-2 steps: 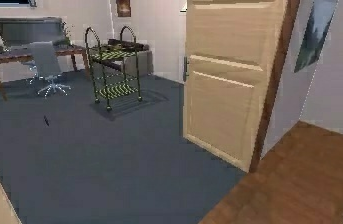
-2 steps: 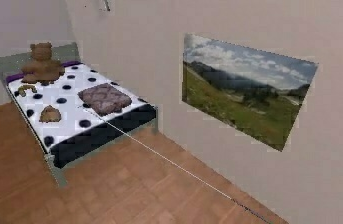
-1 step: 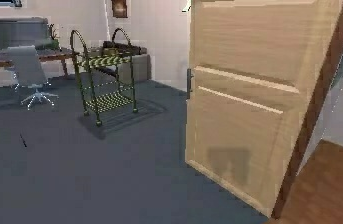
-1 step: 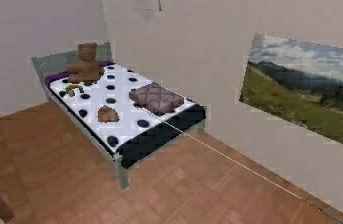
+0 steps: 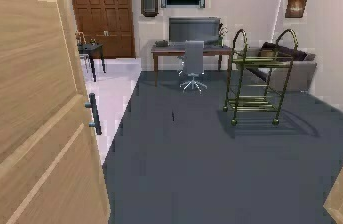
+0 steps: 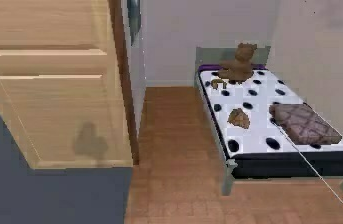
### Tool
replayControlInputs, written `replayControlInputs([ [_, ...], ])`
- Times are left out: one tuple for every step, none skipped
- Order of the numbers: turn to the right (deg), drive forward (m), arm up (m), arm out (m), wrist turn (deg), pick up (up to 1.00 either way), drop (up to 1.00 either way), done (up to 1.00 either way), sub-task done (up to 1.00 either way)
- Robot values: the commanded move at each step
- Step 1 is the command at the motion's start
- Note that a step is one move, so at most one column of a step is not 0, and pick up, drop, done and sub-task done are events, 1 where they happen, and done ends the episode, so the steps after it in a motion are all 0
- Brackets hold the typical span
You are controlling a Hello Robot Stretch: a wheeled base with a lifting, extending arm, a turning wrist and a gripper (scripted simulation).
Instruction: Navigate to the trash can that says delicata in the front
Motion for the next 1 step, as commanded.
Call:
replayControlInputs([
  [0.0,1.00,0.00,0.00,0.0,0.00,0.00,0.00,0.00],
])
